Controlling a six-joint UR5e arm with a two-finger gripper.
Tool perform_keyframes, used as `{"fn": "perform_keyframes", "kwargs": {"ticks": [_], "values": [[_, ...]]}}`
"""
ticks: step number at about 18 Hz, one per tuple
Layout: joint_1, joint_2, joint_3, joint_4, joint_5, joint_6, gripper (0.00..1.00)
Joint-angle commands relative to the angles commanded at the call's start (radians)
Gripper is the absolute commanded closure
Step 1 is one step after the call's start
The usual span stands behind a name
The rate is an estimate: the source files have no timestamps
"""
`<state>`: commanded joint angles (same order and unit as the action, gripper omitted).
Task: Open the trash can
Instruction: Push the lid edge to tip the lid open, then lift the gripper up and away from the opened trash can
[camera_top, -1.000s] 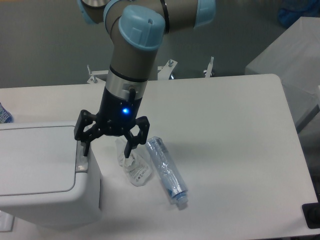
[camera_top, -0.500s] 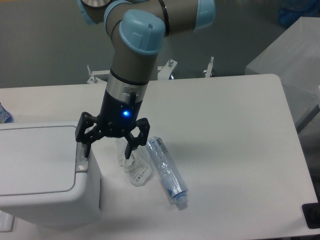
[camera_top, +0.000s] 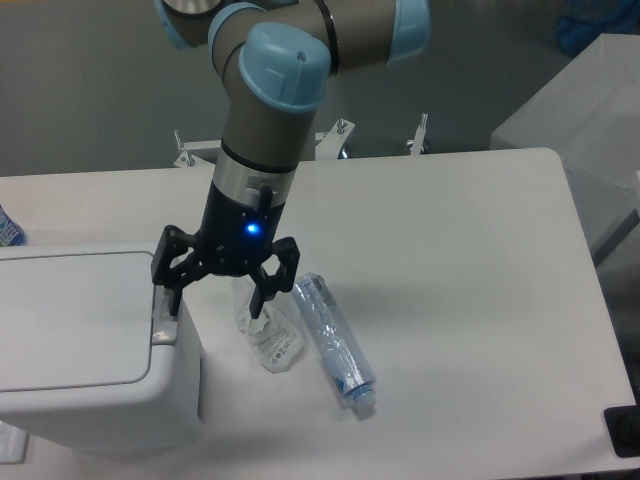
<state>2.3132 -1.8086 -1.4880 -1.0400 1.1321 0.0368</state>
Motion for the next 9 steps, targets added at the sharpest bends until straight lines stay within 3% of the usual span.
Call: {"fn": "perform_keyframes", "kwargs": {"ticks": [9], "values": [[0.0, -0.006, 0.0, 0.034, 0.0, 0.0, 0.0]]}}
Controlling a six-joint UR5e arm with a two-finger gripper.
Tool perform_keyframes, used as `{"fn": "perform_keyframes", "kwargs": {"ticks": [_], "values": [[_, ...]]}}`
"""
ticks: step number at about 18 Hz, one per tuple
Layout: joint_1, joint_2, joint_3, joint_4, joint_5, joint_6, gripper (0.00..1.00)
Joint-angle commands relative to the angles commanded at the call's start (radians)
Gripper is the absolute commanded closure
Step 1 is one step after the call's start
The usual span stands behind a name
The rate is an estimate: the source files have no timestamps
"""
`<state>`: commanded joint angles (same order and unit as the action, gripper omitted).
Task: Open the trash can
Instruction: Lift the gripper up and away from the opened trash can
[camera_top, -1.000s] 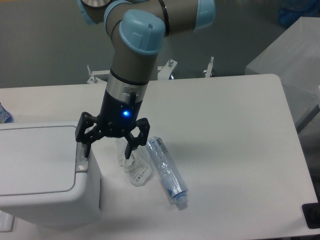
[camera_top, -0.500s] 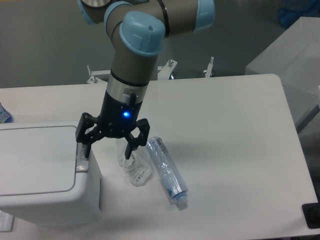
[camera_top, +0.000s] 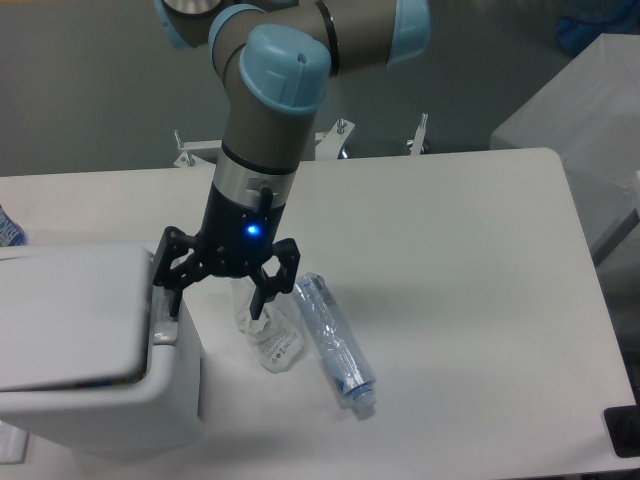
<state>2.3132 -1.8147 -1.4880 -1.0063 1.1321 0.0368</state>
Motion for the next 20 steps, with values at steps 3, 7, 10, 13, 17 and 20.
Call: {"fn": "perform_keyframes", "kwargs": {"ticks": [3, 7, 10, 13, 17, 20], "values": [[0.0, 0.002, 0.002, 0.0, 0.0, 0.003, 0.0], [0.005, 0.009, 0.055, 0.006, 0.002, 0.026, 0.0], [0.02, 0.008, 0.121, 0.003, 0.044, 0.103, 0.0], [0.058, 0.008, 0.173, 0.0, 0.139, 0.117, 0.0], [0.09, 0.017, 0.173, -0.02, 0.195, 0.26, 0.0], [0.121, 0.028, 0.167, -0.087, 0.241, 0.409, 0.0]]}}
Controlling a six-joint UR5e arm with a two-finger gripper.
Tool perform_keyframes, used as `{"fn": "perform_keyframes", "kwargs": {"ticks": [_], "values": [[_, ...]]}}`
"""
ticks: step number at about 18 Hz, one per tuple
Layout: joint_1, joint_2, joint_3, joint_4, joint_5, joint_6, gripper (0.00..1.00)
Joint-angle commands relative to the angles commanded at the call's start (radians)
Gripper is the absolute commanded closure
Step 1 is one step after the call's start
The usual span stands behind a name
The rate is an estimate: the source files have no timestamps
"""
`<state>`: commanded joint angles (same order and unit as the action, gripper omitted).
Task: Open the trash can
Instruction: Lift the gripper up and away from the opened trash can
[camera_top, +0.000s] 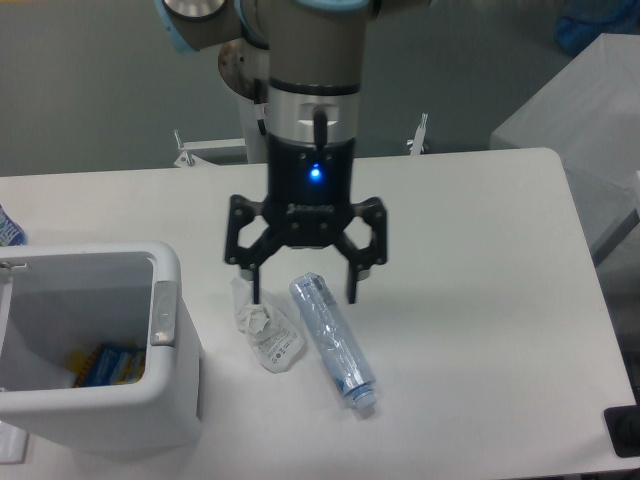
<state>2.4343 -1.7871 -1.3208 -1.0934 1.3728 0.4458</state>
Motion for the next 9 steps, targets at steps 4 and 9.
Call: {"fn": "perform_keyframes", "kwargs": {"ticks": [4, 9], "values": [[0.046, 0.02, -0.006, -0.13, 0.083, 0.308, 0.0], [0.133, 0.049, -0.049, -0.174, 0.118, 0.55, 0.0]]}}
